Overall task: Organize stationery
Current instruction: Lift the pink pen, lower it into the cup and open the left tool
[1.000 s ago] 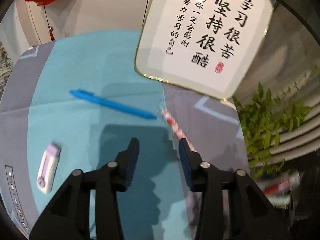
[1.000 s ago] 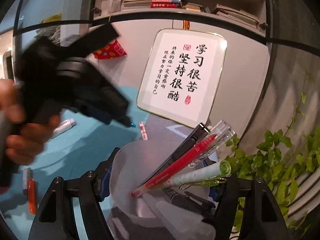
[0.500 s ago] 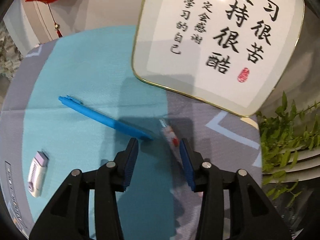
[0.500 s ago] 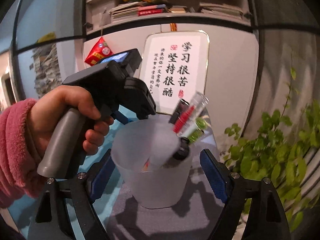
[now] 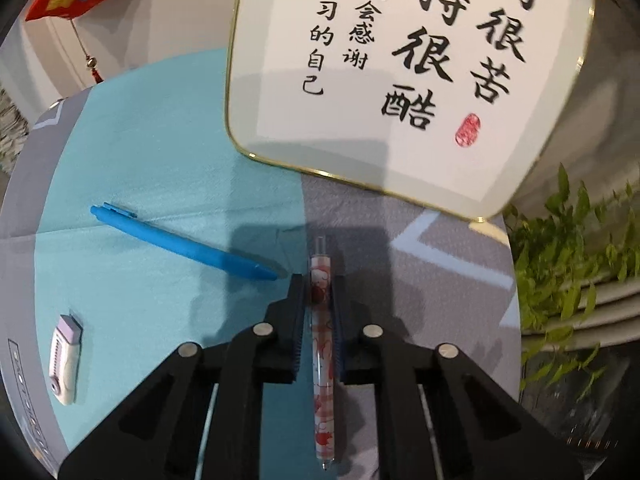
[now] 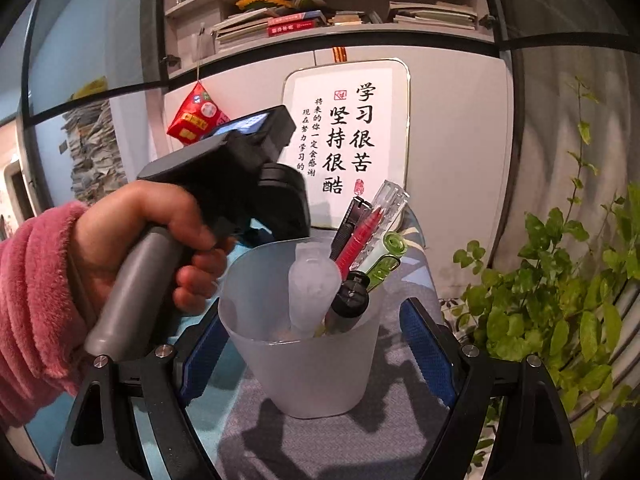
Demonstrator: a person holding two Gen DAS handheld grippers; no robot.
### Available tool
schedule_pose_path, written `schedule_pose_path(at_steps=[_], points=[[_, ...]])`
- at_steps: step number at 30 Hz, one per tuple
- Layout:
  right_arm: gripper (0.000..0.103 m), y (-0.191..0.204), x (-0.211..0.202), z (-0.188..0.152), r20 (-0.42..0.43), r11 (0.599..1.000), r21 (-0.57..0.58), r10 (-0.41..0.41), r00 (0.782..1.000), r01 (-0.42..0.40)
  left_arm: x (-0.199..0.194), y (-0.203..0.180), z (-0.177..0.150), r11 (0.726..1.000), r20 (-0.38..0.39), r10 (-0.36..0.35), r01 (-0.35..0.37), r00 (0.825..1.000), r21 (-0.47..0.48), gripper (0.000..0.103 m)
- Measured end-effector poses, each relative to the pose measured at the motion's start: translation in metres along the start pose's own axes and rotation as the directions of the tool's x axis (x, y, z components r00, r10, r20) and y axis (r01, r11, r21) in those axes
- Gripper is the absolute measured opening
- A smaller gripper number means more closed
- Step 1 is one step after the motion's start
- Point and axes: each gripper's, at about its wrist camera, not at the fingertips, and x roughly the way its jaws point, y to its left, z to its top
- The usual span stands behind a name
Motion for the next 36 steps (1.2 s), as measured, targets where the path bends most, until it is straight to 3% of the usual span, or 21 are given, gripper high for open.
schedule_pose_path(at_steps=[4,13,19,21,24,29,36], points=[[0.072,0.004,-0.001,0.0,0.002,1.0,-0.023,0.019,1.0,-0.019,-0.012,0.021,-0.015,0.997,0.002,-0.063,0.063,0.998,0.052,0.011],[0.072,0.005,-0.002,-0.001,-0.007,1.0,-0.03,0.009,1.0,-0.009,-0.056,0.052,-0.047,0.987,0.069,-0.145,0.139,0.987,0.086,0.011],[0.081,0.009,-0.007,0.003,0.016,0.999,-0.034,-0.027,1.0,0.027,-0.098,0.05,-0.066,0.979,0.186,-0.187,0.168,0.965,0.112,0.011],[0.072,0.012,-0.009,0.004,0.025,0.998,-0.044,-0.034,0.999,0.035,-0.108,0.045,-0.071,0.974,0.201,-0.213,0.193,0.956,0.118,0.011],[0.071,0.013,-0.01,0.003,0.028,0.998,-0.05,-0.042,0.999,0.043,-0.127,0.04,-0.074,0.964,0.224,-0.253,0.226,0.941,0.139,0.011],[0.071,0.015,-0.011,0.001,0.044,0.997,-0.06,-0.051,0.998,0.053,-0.171,0.025,-0.074,0.934,0.3,-0.344,0.293,0.89,0.202,0.011],[0.071,0.014,-0.011,0.0,0.049,0.997,-0.054,-0.049,0.998,0.051,-0.193,-0.022,-0.074,0.88,0.441,-0.459,0.327,0.771,0.345,0.011]])
